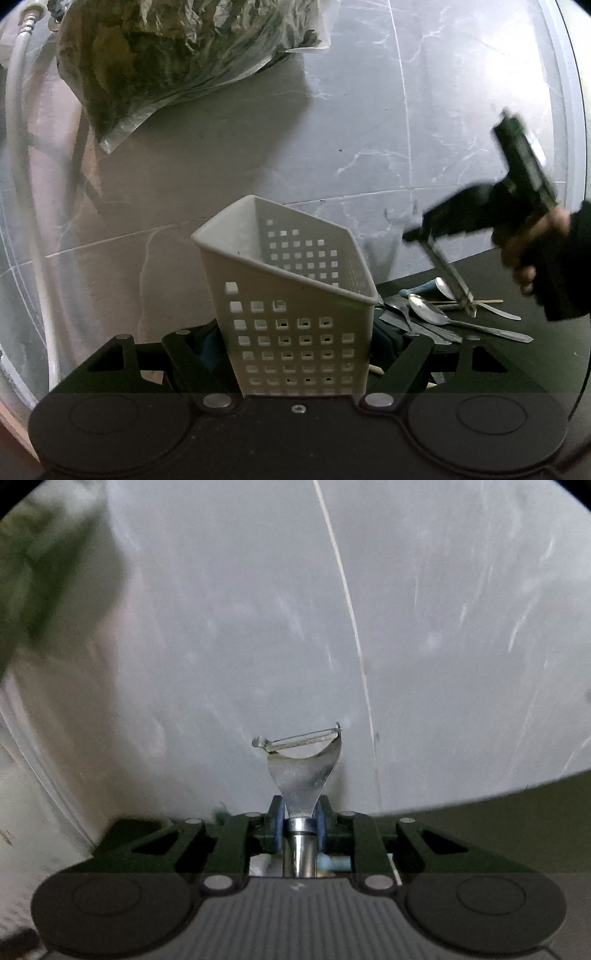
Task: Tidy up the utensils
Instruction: 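Lift the peeler with the right tool and drop it into the basket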
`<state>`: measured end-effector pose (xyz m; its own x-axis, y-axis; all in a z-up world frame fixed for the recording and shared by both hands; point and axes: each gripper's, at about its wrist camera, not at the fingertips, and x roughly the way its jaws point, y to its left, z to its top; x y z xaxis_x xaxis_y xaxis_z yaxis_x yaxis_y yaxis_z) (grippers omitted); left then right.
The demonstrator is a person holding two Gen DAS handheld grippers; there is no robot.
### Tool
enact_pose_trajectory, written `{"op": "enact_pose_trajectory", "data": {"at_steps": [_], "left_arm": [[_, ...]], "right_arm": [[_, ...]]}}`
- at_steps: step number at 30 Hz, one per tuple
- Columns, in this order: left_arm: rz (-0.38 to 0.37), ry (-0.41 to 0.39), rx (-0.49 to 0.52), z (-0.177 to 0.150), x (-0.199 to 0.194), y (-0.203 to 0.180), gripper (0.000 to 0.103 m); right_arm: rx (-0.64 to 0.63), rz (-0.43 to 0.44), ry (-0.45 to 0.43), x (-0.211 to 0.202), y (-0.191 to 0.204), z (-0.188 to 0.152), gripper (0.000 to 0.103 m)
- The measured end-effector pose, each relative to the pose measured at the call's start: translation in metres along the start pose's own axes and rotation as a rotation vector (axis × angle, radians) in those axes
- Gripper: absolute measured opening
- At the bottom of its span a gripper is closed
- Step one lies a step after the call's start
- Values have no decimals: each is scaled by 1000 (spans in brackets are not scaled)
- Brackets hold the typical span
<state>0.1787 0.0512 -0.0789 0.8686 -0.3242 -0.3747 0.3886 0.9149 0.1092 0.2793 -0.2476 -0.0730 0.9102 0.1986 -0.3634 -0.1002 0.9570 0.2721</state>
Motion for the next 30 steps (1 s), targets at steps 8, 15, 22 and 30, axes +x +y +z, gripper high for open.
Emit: {"op": "enact_pose_trajectory", "data": {"at_steps": [8, 15, 22, 30], "left_arm": [[-68, -2, 19, -2, -11, 1, 78], [-135, 1, 52, -8, -31, -1, 78], [-124, -2, 44, -10, -36, 3, 78], [-108, -7, 24, -10, -37, 7, 78]], "right_arm": [[-8, 241, -320, -104, 74, 34, 19], [-52, 381, -357, -111, 124, 2, 20], [-132, 394, -334, -92, 151, -32, 20], [-204, 375, -168, -92, 148, -62, 29]]}}
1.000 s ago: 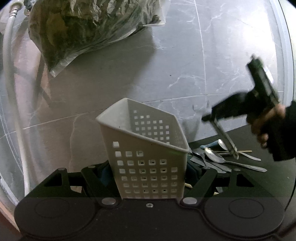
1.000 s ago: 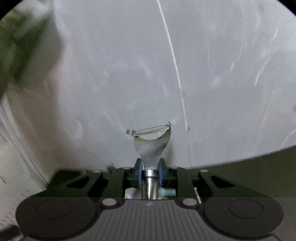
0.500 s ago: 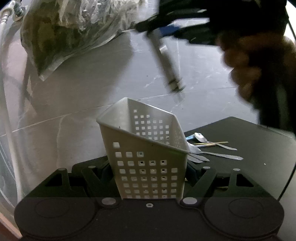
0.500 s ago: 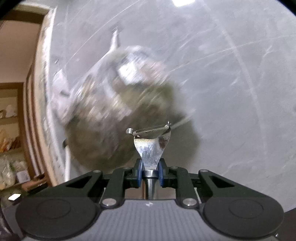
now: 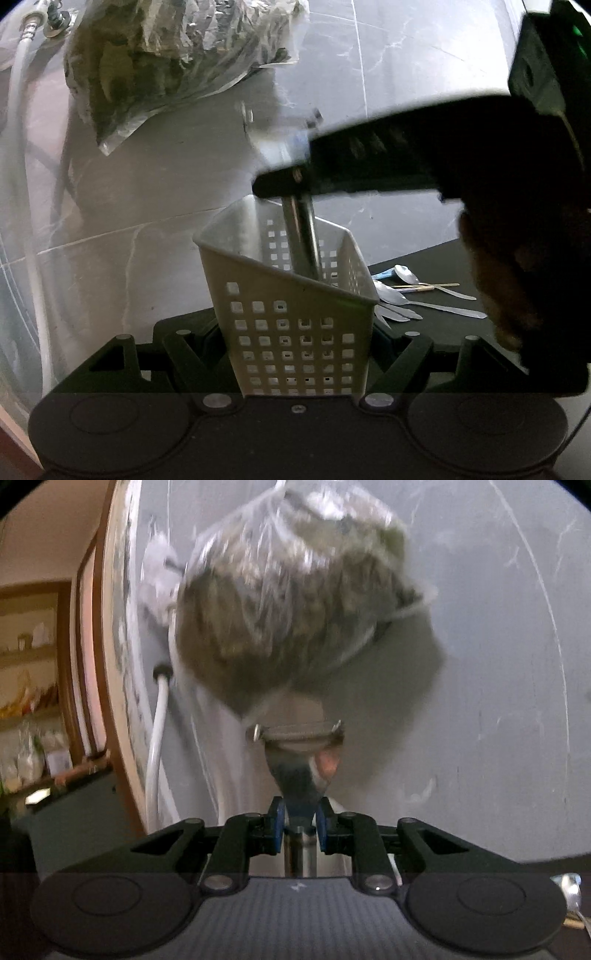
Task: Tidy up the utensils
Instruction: 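Lift the peeler with the right tool and drop it into the basket, then grasp a silver spoon from the pile with the right tool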
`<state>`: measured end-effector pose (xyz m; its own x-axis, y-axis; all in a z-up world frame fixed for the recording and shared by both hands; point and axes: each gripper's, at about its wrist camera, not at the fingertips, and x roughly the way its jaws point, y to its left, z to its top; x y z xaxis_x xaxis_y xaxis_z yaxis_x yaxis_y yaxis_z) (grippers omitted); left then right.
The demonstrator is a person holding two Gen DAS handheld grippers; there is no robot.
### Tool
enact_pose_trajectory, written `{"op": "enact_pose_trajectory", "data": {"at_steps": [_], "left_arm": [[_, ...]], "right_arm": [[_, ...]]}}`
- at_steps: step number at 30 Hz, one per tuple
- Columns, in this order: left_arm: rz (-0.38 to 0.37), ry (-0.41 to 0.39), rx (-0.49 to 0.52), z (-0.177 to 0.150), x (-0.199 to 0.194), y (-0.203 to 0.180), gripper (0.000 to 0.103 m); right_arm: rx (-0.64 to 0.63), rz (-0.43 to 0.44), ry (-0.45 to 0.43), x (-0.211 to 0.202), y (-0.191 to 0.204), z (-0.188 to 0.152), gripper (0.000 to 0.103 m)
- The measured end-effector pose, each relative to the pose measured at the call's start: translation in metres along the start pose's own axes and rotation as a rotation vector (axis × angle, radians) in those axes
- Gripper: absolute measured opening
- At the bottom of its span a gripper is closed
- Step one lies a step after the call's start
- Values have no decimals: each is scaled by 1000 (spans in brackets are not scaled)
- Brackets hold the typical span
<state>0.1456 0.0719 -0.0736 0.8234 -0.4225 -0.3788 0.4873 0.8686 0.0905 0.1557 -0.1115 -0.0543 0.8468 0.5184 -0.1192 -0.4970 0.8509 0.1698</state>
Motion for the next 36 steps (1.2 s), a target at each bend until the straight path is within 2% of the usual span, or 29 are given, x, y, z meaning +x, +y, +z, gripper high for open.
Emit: {"op": "enact_pose_trajectory", "data": {"at_steps": [1, 3, 7, 9, 12, 14, 16, 18, 21, 25, 30, 34, 36], "left_arm": [[1, 0, 0, 0, -1, -1, 78], [0, 1, 0, 0, 0, -2, 78], [7, 5, -8, 1, 2, -1, 78], [16, 9, -14, 2, 2, -2, 78], [26, 17, -14, 4, 5, -2, 78], [41, 24, -22, 5, 7, -2, 78], [51, 32, -28, 8, 10, -3, 78], [63, 38, -33, 10, 13, -5, 78], [86, 48, -44, 14, 18, -9, 78], [121, 55, -58, 15, 23, -15, 78], [164, 62, -70, 16, 27, -24, 78], [191, 66, -81, 17, 27, -28, 78], [197, 66, -83, 17, 27, -30, 78]], "right_arm": [[-3, 0, 18, -2, -1, -2, 35], [2, 5, 34, -10, -4, -2, 66], [31, 5, 57, -27, -16, 4, 79], [53, -15, 44, -38, -25, 8, 96], [75, -98, 56, -53, -51, 10, 102], [78, -172, 99, -58, -76, 6, 103], [92, -244, 193, -51, -110, 1, 103], [108, -273, 270, -43, -144, -5, 103], [126, -280, 386, -21, -198, -16, 103], [167, -253, 450, 4, -248, -24, 102], [146, -213, 499, 23, -277, -30, 87], [95, -171, 524, 32, -279, -33, 78], [69, -163, 527, 35, -276, -34, 69]]}}
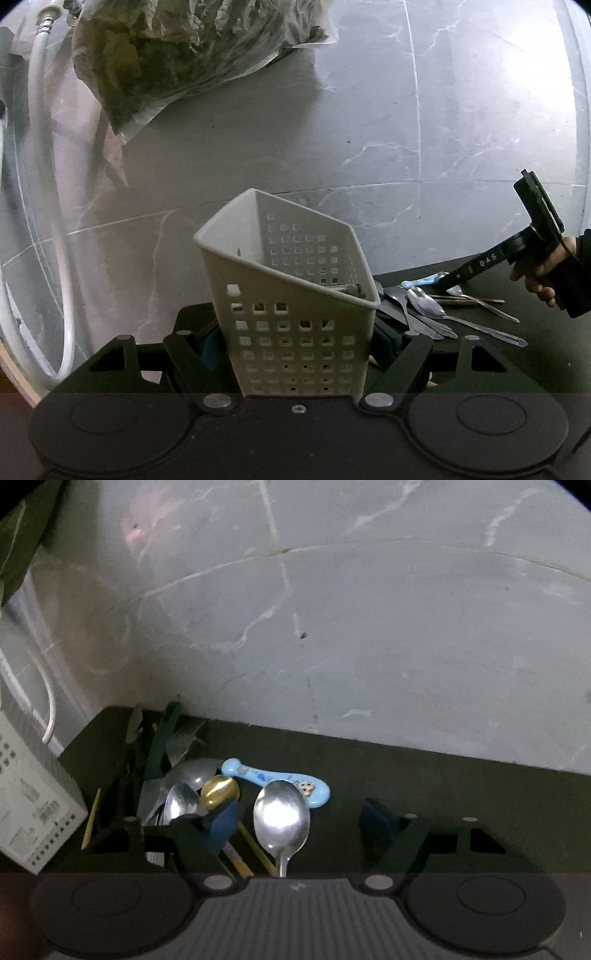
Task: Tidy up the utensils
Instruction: 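Grasp a silver spoon from the pile with the right tool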
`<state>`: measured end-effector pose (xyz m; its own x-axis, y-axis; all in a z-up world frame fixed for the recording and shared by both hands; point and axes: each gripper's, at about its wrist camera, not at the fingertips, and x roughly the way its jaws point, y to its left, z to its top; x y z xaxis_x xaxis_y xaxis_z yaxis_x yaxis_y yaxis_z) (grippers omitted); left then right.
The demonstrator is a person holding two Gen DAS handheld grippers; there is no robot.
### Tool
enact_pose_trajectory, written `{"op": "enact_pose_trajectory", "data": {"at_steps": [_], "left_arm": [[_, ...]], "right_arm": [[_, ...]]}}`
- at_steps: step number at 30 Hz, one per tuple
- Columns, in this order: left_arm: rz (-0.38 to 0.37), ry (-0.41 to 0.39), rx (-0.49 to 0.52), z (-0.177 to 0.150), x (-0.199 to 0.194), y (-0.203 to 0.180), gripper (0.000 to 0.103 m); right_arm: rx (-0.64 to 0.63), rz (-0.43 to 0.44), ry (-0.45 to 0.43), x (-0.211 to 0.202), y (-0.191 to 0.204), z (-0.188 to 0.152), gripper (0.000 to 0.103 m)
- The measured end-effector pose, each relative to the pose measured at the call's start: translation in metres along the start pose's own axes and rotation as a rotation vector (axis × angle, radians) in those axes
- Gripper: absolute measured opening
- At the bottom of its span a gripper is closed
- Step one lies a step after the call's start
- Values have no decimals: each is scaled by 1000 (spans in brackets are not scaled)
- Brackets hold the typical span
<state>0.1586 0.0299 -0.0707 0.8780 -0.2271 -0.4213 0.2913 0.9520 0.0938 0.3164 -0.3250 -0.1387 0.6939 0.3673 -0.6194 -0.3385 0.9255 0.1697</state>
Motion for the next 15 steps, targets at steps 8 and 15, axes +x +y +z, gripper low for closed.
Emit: {"op": "enact_pose_trajectory", "data": {"at_steps": [8, 15], "left_arm": [[15, -2, -7, 1, -1, -3, 78], [4, -4, -5, 1, 0, -2, 78]], "right_arm": [[-37, -14, -1, 0, 14, 0, 34], [-6, -47, -16, -15, 22, -7, 33]]}}
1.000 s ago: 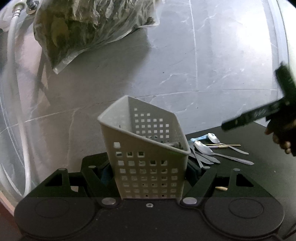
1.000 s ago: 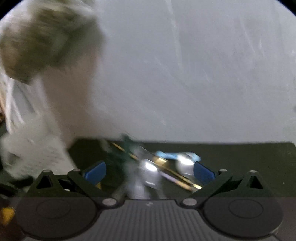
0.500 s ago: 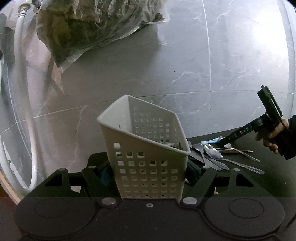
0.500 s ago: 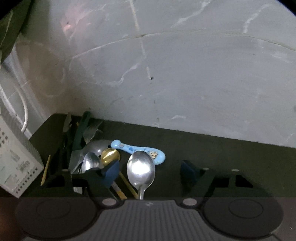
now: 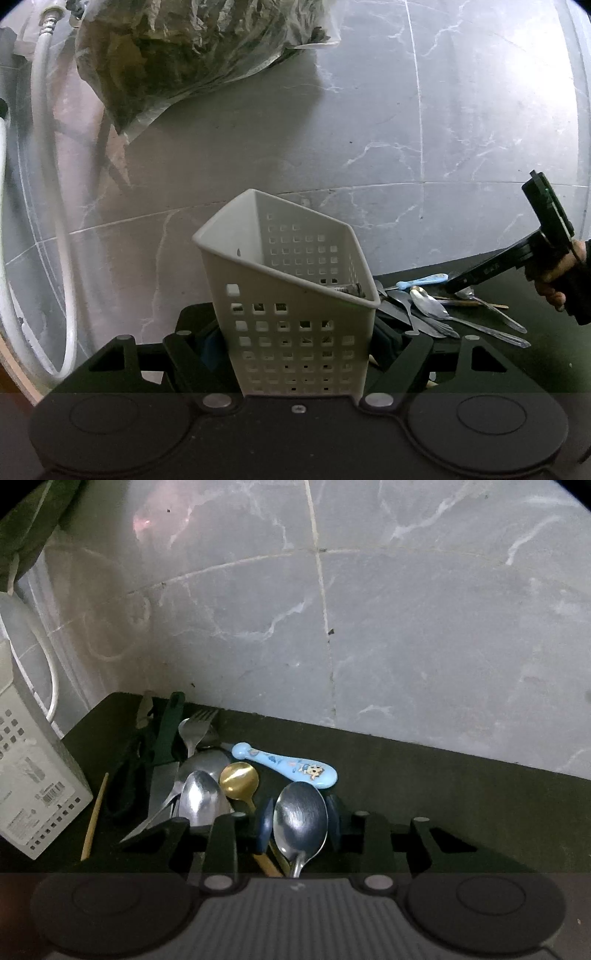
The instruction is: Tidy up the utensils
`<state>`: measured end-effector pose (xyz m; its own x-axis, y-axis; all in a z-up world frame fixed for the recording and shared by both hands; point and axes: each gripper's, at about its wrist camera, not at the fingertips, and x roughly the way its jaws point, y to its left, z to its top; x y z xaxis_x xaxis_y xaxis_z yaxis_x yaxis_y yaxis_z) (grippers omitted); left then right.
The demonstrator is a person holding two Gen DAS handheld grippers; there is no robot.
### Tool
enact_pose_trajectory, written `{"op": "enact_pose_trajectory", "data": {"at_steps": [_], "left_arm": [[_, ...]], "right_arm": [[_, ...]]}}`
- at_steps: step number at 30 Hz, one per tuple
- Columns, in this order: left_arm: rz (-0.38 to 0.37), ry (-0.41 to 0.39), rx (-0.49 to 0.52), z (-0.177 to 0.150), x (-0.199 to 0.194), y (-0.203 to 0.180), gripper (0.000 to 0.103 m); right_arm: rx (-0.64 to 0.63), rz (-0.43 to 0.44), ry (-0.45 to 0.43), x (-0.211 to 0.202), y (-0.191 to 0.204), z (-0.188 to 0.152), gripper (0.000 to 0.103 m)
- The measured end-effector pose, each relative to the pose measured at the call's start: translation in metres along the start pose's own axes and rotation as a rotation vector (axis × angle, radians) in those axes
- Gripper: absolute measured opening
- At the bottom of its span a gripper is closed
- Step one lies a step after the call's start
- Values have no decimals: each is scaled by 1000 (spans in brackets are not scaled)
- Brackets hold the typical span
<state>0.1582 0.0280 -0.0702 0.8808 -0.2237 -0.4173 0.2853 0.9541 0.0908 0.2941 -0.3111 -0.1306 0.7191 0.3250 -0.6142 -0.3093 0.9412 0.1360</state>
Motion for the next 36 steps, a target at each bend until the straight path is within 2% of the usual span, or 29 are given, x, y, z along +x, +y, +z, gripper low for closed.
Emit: {"op": "enact_pose_trajectory", "data": {"at_steps": [6, 11, 16, 23, 27, 31, 36], "left_arm": [[-34, -8, 13, -2, -1, 7, 78], [-64, -16, 26, -3, 0, 14, 78], [-98, -23, 39, -5, -1, 21, 78], [-126, -36, 54, -6, -2, 25, 78], [-136, -40, 54, -6, -2, 27, 78], [-143, -45, 57, -7, -2, 28, 78], [-144, -47, 55, -7, -2, 28, 78]], "right_arm": [[63, -54, -87, -28, 8, -6, 33], [72, -117, -192, -58, 30, -12, 33], [102, -175, -259, -84, 50, -17, 32], [72, -198, -368, -116, 83, -2, 32], [34, -160, -455, -142, 115, 22, 32], [5, -55, -599, -167, 153, 56, 32], [-42, 99, -747, -155, 202, 77, 32]]}}
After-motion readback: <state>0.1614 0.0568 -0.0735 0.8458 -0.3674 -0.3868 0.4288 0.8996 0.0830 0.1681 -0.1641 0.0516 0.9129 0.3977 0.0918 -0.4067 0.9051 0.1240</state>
